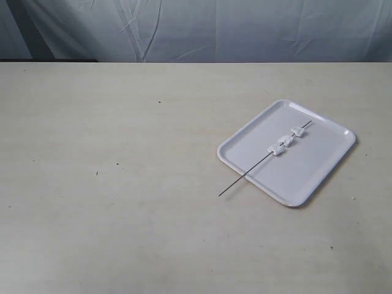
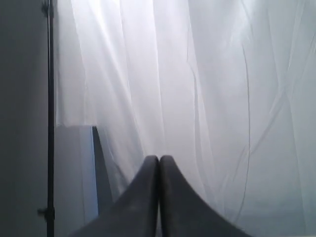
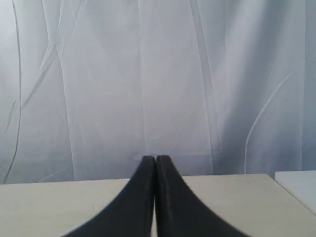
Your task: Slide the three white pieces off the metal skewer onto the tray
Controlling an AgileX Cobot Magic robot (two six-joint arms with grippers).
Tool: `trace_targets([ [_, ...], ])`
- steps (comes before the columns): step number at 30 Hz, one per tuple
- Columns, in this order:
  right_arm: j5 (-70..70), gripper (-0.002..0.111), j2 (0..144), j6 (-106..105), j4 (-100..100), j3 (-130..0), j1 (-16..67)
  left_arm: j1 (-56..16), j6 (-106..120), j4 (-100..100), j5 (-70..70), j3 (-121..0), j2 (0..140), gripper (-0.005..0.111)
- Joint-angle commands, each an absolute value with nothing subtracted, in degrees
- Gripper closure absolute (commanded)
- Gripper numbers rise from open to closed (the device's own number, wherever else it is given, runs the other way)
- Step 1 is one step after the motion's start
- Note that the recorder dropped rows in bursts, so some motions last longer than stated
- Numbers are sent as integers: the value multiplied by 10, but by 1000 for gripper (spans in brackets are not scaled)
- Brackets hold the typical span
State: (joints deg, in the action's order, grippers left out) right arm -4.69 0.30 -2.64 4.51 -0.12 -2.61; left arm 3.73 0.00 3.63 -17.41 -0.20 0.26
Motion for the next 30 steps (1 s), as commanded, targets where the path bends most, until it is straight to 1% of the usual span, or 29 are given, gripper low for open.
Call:
trace_targets([
  [1, -172, 108, 0, -28, 68, 0, -29, 33, -8, 48, -312, 0, 0, 107],
  [3, -249, 108, 0, -26, 84, 0, -29, 33, -9, 43, -370, 0, 0, 107],
  [6, -340, 108, 0, -21, 86, 0, -29, 33, -9, 43, -421, 0, 0, 107],
  [8, -374, 108, 0, 4, 93, 0, -29, 33, -9, 51, -445, 0, 0, 107],
  [11, -379, 108, 0, 73, 115, 0, -29, 33, -9, 65, -480, 0, 0, 107],
  [16, -398, 108, 0, 91, 84, 0, -29, 33, -13, 65, -473, 0, 0, 107],
  [20, -425, 108, 0, 116, 33, 0, -29, 33, -13, 65, -419, -5, 0, 107],
  [22, -398, 108, 0, 154, 14, -14, -29, 33, -20, 65, -367, -29, 0, 107],
  [26, -290, 108, 0, 187, 0, -94, -29, 33, -69, 73, -233, -112, 24, 107],
  [27, -252, 108, 7, 187, 0, -119, -29, 33, -71, 84, -200, -145, 49, 107],
  [30, -84, 108, 57, 187, 0, -208, -27, 29, -105, 145, -169, -223, 131, 107],
])
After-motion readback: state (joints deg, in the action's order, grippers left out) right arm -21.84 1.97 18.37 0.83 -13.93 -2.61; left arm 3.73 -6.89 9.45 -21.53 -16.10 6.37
